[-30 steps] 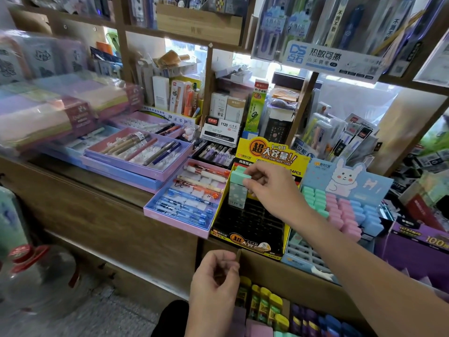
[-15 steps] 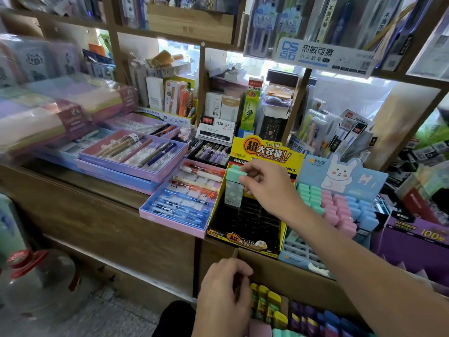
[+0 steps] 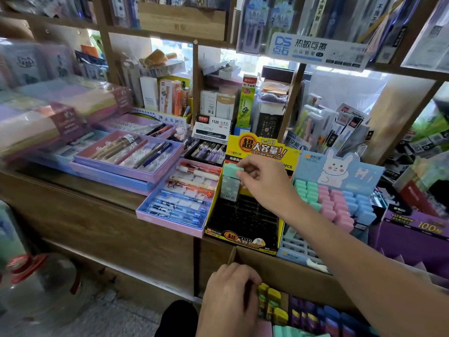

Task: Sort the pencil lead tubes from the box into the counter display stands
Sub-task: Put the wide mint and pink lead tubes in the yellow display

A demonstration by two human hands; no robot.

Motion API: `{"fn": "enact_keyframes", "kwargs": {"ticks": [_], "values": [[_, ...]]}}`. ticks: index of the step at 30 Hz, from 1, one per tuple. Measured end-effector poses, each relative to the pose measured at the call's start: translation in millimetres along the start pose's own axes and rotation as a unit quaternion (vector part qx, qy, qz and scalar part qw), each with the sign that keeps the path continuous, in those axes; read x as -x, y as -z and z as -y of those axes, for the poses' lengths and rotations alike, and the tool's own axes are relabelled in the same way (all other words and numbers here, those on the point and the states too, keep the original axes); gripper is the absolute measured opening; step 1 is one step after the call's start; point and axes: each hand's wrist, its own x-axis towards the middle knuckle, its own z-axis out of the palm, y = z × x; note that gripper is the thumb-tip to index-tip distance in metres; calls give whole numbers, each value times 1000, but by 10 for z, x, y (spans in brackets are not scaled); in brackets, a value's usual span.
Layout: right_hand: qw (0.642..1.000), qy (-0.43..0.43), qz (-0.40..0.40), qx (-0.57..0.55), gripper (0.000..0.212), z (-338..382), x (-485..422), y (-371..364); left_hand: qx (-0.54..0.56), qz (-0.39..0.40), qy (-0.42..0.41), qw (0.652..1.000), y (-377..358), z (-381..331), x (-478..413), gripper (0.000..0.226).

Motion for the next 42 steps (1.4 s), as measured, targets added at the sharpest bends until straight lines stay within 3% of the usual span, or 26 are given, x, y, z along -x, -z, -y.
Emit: {"fn": "enact_keyframes", "kwargs": {"ticks": [25,42], "values": [[1000,-1,20,16,11,17,-5,27,0,10,9,1000,8,9,-4,15],[1000,11,-6,26,14,-10,-9,-18,3,-1,5,1000,-35,31,3,15]]}}
